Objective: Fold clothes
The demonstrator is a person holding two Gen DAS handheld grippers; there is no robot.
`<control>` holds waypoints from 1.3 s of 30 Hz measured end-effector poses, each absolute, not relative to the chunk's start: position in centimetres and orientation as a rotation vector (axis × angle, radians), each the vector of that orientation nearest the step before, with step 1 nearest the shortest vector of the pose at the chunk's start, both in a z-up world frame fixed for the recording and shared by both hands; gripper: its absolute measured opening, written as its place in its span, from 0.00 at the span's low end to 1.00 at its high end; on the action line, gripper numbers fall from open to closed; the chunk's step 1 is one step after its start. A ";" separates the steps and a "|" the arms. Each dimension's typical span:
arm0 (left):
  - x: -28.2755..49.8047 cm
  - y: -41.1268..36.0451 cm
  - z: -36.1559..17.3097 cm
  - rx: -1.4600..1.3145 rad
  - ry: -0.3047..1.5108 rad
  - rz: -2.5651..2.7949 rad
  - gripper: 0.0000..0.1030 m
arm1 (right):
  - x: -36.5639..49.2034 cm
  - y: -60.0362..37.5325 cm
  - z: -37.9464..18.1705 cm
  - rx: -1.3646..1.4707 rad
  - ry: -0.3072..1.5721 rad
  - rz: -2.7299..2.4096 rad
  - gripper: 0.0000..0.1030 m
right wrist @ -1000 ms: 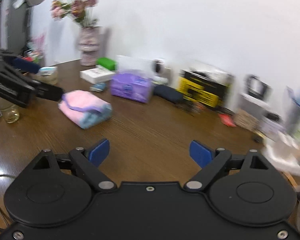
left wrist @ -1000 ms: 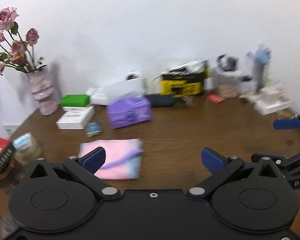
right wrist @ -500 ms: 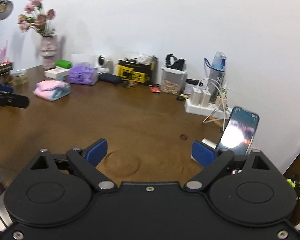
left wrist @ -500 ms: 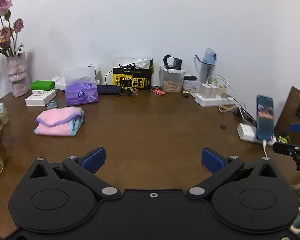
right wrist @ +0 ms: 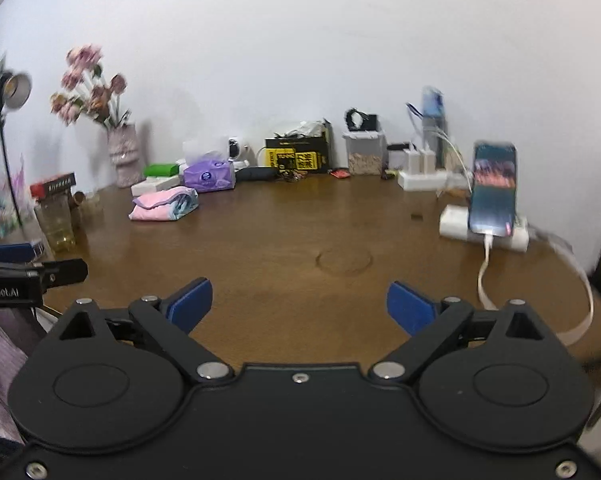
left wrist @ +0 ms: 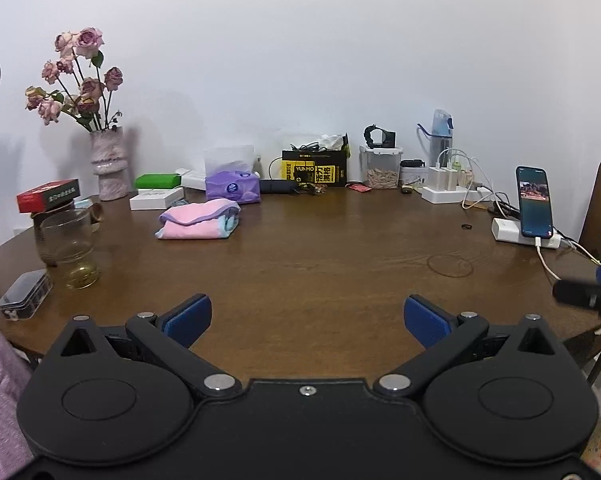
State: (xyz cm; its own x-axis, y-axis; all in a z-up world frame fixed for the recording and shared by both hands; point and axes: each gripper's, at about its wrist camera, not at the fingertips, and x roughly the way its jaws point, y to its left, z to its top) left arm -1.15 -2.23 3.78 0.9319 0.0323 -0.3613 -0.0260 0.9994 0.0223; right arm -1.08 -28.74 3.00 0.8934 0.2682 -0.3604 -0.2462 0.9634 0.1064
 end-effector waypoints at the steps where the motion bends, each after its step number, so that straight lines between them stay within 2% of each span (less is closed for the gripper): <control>1: -1.3 -2.1 3.7 0.014 0.373 0.029 1.00 | -1.7 -28.4 2.6 0.056 0.382 0.261 0.94; 9: -2.0 -1.5 2.5 -0.043 0.452 0.017 1.00 | -3.1 -26.3 2.4 0.065 0.375 0.248 0.95; 39: -1.5 -1.7 1.5 -0.067 0.498 0.015 1.00 | -1.9 -23.7 1.4 0.034 0.447 0.256 0.95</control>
